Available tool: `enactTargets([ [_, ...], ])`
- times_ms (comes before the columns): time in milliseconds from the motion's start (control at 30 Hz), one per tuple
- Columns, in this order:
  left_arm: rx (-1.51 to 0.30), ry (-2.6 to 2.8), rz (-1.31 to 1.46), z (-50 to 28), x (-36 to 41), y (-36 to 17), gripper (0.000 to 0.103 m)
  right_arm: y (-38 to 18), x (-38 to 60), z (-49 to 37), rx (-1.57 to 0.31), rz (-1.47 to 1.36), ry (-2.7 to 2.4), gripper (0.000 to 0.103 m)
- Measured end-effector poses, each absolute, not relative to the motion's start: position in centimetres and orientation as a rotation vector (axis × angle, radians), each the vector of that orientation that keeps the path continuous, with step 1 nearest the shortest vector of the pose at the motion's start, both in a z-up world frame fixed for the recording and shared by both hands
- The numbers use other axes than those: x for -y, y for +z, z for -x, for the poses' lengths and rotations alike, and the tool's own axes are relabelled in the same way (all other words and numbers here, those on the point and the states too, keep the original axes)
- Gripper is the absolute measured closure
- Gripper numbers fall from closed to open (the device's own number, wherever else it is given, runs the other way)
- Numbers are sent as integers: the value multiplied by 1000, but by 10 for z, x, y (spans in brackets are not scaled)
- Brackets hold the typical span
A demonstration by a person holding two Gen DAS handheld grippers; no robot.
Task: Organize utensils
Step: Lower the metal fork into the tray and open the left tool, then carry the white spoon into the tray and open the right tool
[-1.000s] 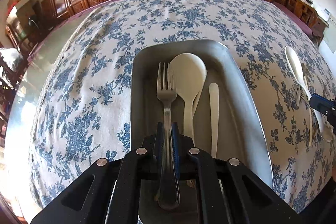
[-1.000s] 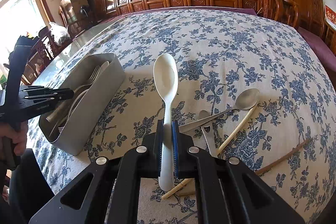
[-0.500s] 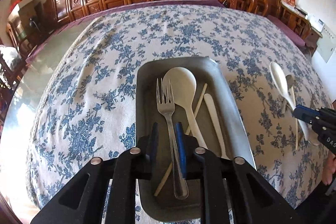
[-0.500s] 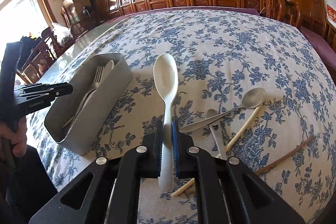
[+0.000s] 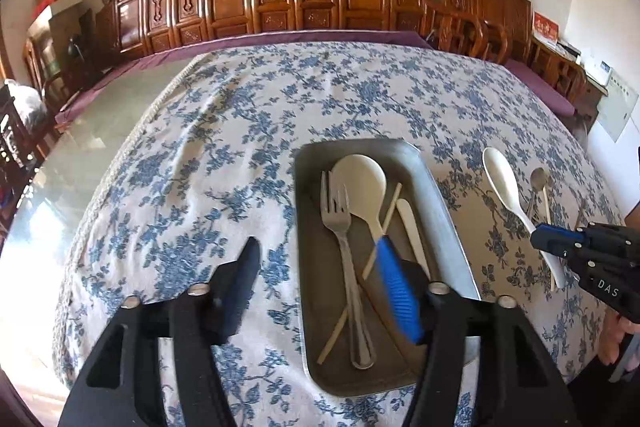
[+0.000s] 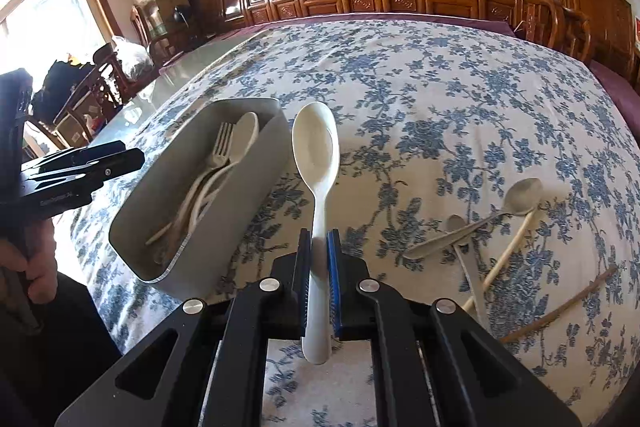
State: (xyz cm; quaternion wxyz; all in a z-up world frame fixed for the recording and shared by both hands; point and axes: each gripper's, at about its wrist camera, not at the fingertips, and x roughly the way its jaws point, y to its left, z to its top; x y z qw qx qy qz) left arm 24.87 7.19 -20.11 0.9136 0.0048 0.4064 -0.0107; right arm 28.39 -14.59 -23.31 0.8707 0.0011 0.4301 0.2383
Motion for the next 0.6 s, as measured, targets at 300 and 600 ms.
enactTargets([
  [300, -815, 4, 26, -247, -94, -197, 32, -217, 104, -287, -887, -22, 579, 93],
  [600, -807, 31, 55, -246, -113, -196, 32, -215, 49, -301, -912, -46, 646, 93],
])
